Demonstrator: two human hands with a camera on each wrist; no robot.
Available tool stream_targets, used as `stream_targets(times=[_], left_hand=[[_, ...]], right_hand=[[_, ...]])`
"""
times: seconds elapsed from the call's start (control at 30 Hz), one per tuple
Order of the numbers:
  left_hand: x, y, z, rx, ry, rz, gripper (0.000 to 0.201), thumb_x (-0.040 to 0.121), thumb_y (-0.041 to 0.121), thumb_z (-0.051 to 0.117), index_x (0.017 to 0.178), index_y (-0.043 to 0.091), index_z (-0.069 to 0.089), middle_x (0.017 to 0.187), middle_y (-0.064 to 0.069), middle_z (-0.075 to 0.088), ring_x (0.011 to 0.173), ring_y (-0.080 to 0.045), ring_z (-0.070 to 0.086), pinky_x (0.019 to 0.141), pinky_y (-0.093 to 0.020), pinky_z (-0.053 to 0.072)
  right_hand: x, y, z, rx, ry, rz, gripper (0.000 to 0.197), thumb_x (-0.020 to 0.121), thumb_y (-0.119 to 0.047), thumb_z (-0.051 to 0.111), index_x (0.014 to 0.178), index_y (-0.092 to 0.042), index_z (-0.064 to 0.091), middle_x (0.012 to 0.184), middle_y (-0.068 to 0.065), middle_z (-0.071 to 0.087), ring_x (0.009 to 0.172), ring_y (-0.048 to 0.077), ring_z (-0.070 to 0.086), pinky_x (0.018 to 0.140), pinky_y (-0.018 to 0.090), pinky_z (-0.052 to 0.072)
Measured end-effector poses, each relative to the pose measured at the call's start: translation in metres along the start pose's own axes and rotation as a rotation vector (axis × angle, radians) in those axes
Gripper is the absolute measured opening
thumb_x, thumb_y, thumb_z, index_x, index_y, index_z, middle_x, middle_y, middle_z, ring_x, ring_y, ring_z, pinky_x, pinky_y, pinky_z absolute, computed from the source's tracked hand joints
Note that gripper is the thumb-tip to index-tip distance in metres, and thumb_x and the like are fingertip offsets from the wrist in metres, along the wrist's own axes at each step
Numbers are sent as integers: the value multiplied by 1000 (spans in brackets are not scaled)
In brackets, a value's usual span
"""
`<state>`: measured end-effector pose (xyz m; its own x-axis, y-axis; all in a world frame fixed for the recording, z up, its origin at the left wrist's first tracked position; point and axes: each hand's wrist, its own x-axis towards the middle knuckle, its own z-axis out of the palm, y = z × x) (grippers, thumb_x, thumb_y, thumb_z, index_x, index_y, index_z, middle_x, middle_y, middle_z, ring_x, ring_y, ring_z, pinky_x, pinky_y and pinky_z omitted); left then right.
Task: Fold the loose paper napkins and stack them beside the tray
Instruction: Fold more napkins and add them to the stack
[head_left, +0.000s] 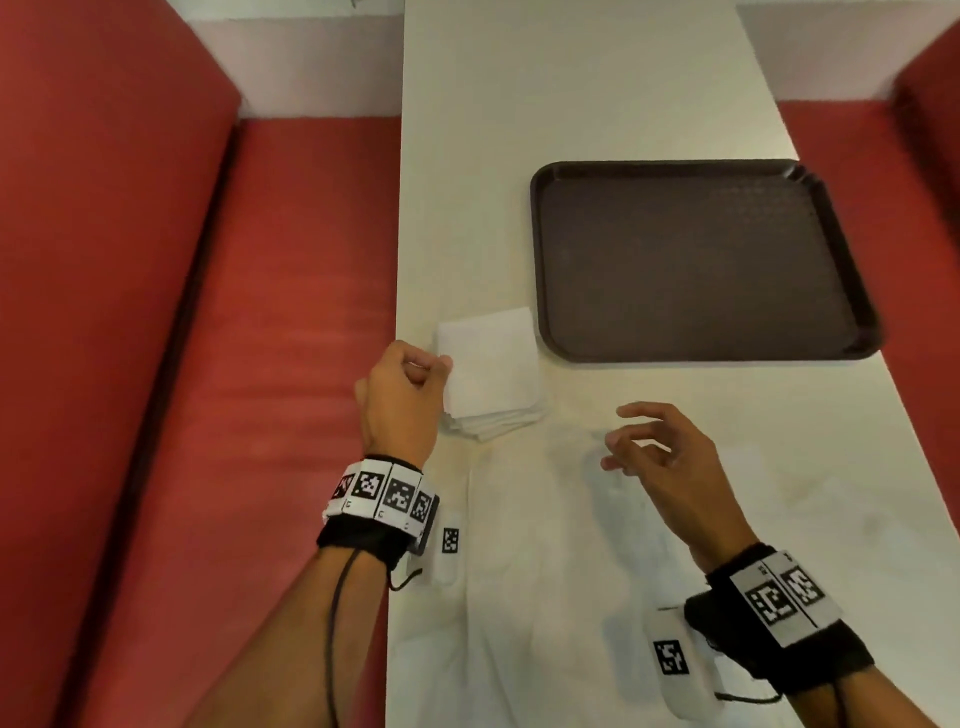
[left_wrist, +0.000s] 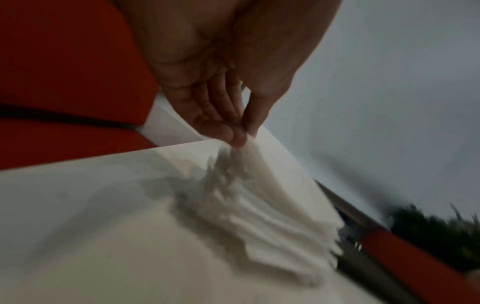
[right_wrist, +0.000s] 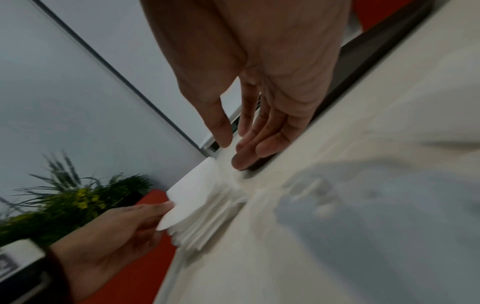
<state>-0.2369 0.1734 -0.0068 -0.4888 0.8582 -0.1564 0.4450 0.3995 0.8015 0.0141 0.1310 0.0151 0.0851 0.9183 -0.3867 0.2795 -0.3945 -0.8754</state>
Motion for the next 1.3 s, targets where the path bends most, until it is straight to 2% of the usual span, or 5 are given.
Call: stream_targets(times=[0.33, 0.5, 0.73, 1.07, 1.3], left_hand=[[-80, 25, 10, 43, -49, 170, 14, 91, 23, 65, 80, 21, 56, 59, -1, 57, 54, -18, 53, 55, -33, 45], [-150, 24, 48, 228, -432, 232, 12, 89, 21, 63, 82, 30, 59, 73, 9, 64, 66, -7, 60, 65, -33, 54], [-242, 9, 96, 593, -753, 518, 26, 95, 40, 57, 119, 30, 58, 116, 16, 53, 110, -6, 53, 89, -26, 48], [-265, 13, 116, 801, -604, 552, 42, 94, 40, 62, 131, 26, 49, 127, 7, 50, 116, -16, 49, 89, -28, 45], [-271, 6, 116, 780, -563, 524, 44, 94, 36, 63, 134, 24, 52, 130, 5, 51, 120, -19, 49, 94, -34, 46]], right_hand=[[-48, 56, -102, -343, 136, 10, 23, 86, -21, 74, 105, -28, 63, 101, -2, 64, 87, 14, 63, 69, 21, 45], [-84, 107, -134, -941, -6, 54, 52, 82, -43, 74, 129, -32, 56, 128, 1, 47, 115, 22, 44, 90, 33, 41], [-95, 149, -155, -770, -22, -199, 41, 83, -19, 74, 122, -24, 62, 119, 0, 49, 104, 20, 47, 86, 37, 50], [-98, 149, -166, -912, -87, -303, 55, 81, -44, 73, 128, -22, 59, 120, 4, 53, 108, 26, 50, 85, 38, 45], [-95, 156, -172, -775, -64, -424, 33, 88, -13, 66, 121, -16, 65, 116, 5, 60, 103, 26, 53, 85, 39, 49]])
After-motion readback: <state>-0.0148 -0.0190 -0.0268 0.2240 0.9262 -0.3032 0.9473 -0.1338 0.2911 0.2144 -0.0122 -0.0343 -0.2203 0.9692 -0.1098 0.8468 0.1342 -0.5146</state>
